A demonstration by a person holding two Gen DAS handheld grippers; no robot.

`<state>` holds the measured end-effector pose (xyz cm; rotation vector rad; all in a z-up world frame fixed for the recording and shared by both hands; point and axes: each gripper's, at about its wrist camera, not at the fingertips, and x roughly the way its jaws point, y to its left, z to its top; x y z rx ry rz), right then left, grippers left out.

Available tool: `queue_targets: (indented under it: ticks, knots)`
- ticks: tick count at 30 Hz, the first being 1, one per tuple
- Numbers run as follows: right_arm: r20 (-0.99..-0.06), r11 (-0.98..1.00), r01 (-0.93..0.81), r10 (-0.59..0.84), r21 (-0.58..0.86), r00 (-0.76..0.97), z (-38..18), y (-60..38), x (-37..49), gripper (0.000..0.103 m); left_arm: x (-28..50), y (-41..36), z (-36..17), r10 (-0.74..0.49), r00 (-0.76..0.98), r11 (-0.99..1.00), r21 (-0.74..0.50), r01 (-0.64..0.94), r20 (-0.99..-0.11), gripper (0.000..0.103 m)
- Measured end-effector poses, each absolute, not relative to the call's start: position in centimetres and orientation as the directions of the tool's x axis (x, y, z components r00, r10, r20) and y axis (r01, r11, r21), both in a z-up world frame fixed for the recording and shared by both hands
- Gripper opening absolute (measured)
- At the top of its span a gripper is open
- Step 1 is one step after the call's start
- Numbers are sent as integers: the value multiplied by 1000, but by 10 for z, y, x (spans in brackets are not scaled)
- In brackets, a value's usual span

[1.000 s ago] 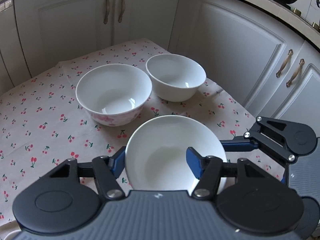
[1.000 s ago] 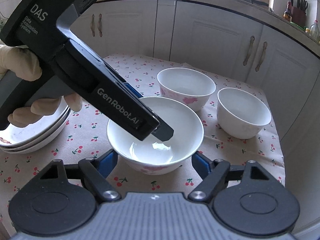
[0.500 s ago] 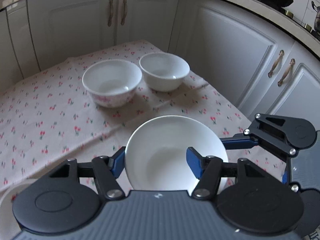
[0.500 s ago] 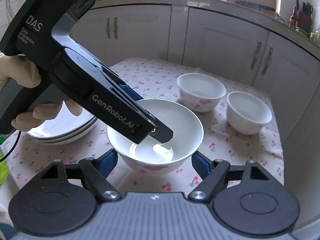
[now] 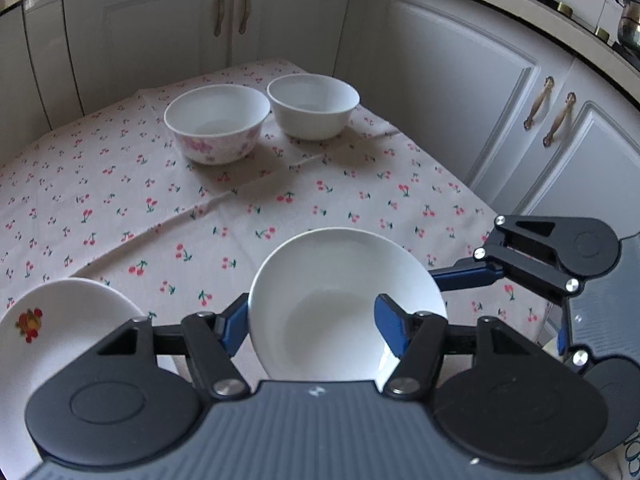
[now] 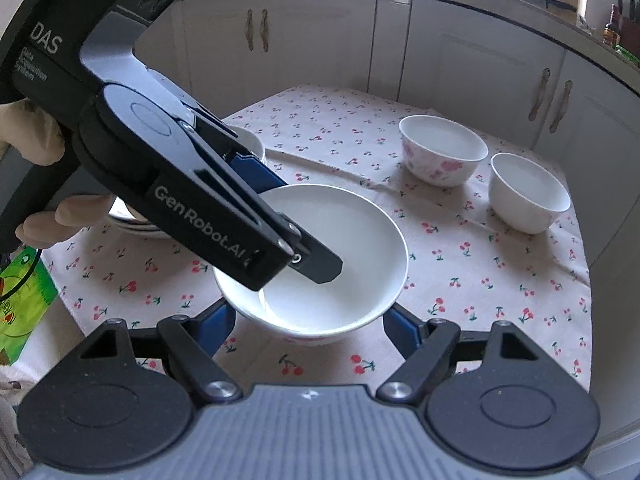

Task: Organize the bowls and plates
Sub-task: 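Lift the white bowl up with the left gripper, then carry the white bowl with the left gripper over another white bowl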

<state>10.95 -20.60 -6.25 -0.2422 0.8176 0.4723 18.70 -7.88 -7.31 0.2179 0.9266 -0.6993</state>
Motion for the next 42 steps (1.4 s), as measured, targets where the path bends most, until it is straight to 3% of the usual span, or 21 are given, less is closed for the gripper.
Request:
queue_targets:
  ticks: [15,21,24,27,34,42]
  knots:
    - [-765,871,-490,297,-28,572,-69,-204,112,85,190,-80,-83,-467,385,757,-135,639,-796,68]
    - [-762,874,-486,305,-14,571,-70,-205,114,87,190,-80,-85,-499,374,743,-164,649,-782,80]
    - [-762,875,-484,306,-12,571,-71,-206,113,94,188,-79,-82,-508,389,740,-159,653,-768,91]
    - [-750,875,-485,323,4,577,-68,-210,110,103,185,-76,-74,-513,413,738,-141,660,-753,94]
    - [-728,875,-483,351,30,589,-51,-224,102,103,179,-66,-51,-492,489,745,-58,664,-720,95]
    - [-691,900,-434,290,-39,662,-23,-248,120,103,207,-55,-16,-455,568,762,30,647,-685,98]
